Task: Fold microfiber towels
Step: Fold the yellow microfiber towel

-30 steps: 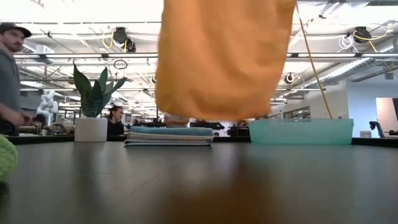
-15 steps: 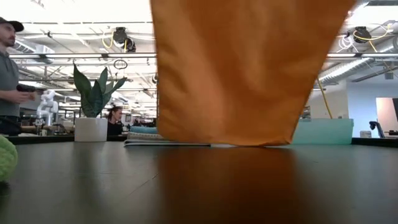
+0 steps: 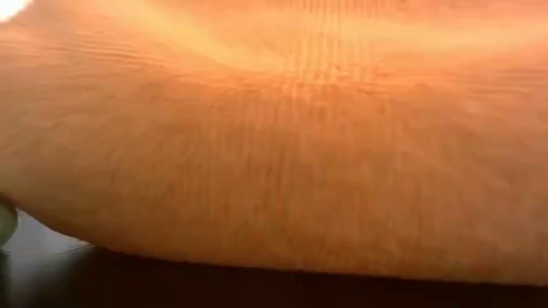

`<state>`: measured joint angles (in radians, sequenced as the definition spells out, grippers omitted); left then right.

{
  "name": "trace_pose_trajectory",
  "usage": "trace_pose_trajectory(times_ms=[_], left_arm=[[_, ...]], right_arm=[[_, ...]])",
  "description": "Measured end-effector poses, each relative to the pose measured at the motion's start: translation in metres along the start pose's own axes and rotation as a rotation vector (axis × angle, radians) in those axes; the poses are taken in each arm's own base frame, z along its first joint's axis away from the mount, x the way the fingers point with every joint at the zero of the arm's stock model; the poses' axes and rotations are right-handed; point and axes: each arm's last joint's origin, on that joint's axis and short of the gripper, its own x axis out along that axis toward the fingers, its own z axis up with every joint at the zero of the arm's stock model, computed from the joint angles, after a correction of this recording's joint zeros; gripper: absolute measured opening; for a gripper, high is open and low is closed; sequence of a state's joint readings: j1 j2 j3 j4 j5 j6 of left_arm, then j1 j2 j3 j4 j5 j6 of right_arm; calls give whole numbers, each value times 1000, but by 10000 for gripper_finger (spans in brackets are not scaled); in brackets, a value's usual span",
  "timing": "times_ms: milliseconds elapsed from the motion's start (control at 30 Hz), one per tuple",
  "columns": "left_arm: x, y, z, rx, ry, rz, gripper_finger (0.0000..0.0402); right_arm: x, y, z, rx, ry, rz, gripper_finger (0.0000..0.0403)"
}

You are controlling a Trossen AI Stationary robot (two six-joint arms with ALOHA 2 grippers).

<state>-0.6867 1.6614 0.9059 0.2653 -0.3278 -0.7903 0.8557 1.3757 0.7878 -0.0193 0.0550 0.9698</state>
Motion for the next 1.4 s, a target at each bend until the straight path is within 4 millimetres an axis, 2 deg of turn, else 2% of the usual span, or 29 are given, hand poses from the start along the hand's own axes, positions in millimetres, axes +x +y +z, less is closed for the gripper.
trace_pose_trajectory(times_ms=[100,300,500,633,900,1067,1233,1400], left_arm=[[-2,13,7,-10,-3,120,1],[1,56,29,3,57,312,0],[2,97,46,-20,139,440,0],[1,114,54,-26,190,451,0],[-1,134,65,-35,227,451,2],[-2,144,71,-55,227,471,25],[-5,152,72,-70,249,503,65],[-8,148,80,-69,221,446,90]], right_arm=[[-13,-12,9,77,8,-77,0],[-44,-53,28,216,28,-325,0],[-48,-86,47,305,63,-430,0],[-45,-102,54,328,88,-466,0],[-43,-119,62,322,106,-500,0],[-43,-122,66,287,99,-497,3],[-43,-122,67,298,82,-494,30],[-48,-123,67,308,83,-502,82]])
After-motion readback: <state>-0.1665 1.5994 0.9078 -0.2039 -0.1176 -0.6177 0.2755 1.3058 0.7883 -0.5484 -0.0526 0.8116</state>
